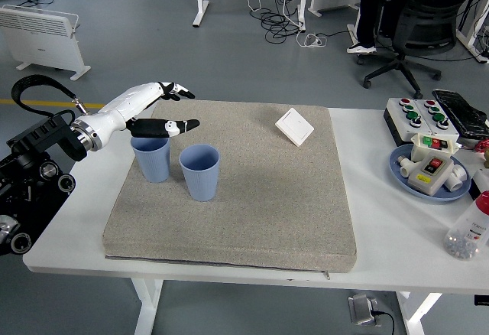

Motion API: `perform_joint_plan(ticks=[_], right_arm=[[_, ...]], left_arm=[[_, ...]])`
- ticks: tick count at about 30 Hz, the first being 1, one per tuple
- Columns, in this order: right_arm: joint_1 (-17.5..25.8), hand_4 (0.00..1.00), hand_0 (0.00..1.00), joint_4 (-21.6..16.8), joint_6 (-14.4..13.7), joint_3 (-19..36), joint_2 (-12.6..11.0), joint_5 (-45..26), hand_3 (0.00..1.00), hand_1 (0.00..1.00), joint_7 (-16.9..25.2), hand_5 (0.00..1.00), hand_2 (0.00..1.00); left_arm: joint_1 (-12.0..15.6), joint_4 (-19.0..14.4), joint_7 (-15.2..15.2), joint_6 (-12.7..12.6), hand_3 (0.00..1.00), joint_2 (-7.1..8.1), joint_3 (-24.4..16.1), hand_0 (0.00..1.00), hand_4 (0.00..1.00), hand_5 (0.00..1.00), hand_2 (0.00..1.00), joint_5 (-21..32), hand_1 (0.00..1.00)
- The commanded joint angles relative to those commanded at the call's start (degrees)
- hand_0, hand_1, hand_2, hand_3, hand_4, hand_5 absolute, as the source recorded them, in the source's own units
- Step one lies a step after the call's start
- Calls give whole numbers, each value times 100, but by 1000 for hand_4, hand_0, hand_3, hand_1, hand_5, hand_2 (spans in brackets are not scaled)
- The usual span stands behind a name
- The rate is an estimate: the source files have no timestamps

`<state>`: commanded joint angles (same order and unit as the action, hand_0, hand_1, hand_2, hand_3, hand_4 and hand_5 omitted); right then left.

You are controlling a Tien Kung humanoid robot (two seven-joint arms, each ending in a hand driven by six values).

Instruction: Push cup pick cup insert cup

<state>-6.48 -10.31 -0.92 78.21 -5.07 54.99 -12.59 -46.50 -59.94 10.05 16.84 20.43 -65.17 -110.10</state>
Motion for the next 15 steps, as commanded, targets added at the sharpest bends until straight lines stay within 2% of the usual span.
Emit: perform_joint_plan(ticks=[1,2,7,8,15], right_arm=[[5,127,771,0,-2,-12,1,-7,574,683,-3,499,718],[8,128,770,0,-3,-23,1,-7,574,683,-5,497,717],[12,128,770,0,-8,-71,-7,-44,574,683,-11,497,717],[14,128,770,0,-10,-81,-10,-54,574,683,-11,496,716],[2,128,770,0,-15,-108,-23,-68,574,683,-12,495,716]], left_arm=[[-145,138,-22,66,888,-34,160,842,923,701,946,-149,870],[-279,270,-54,130,937,-82,311,884,998,681,998,-275,908],[-789,841,-174,448,937,-304,937,884,998,681,998,-716,908],[-871,946,-189,517,991,-357,1046,890,998,594,998,-795,924],[-1146,1398,-169,655,976,-597,1475,880,998,584,998,-1001,925]])
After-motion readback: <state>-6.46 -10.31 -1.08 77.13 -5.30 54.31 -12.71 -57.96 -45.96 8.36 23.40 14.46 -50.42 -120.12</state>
